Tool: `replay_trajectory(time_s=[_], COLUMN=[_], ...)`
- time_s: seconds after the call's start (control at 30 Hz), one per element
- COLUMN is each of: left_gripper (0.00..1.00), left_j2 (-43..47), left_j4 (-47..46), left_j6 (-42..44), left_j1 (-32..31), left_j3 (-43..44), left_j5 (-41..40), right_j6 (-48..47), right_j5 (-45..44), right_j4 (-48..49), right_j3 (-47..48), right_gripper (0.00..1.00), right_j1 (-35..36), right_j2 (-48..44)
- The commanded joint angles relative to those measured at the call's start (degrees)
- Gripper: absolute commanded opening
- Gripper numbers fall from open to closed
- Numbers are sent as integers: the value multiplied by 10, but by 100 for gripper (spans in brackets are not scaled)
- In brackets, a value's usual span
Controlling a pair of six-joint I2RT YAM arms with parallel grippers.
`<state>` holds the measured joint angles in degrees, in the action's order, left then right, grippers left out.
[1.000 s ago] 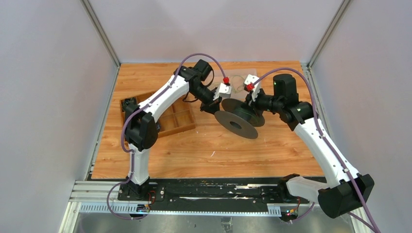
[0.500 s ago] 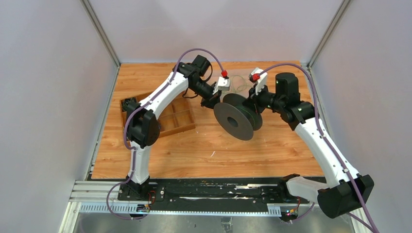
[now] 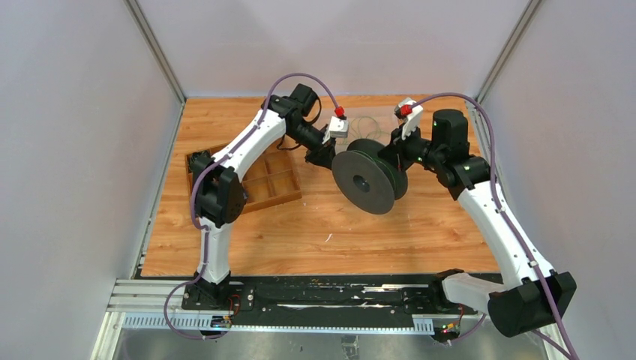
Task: Wrap the cables
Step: Wrap the cable around the cable reel.
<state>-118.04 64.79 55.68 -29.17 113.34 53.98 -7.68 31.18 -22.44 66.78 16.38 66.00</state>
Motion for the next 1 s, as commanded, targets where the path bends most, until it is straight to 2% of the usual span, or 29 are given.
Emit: replay_trajectory(time_s=[0.0,0.23,0.4,0.57,0.67,0.87,0.97], left_gripper=[22,25,34,45,52,67,71], left_j2=[6,21,33,57,96,191,208], left_j4=[5,-14,-68,-185,-301,-701,-805], left_j6=[13,-19,-66,-203,-309,-542,-572], left_j1=[0,17,40,59,60,56,33], left_j3=[0,-2,-27,-89,-174,-414,-486], left_j5=[3,-43,-57,-70,-85,-109,-122], right_j6=[27,24,27,49,64,105,143], right_j5=[17,7,-2,-50,-83,-141,-142], right_j4=[46,45,37,20,8,-32,-46], right_j3=[-1,-6,17,65,94,163,191], right_gripper=[1,1,1,1,1,1,1], right_j1=[-9,-22,-29,-31,-31,-34,-42], right_j2=[-8,-18,-17,-14,-9,13,23])
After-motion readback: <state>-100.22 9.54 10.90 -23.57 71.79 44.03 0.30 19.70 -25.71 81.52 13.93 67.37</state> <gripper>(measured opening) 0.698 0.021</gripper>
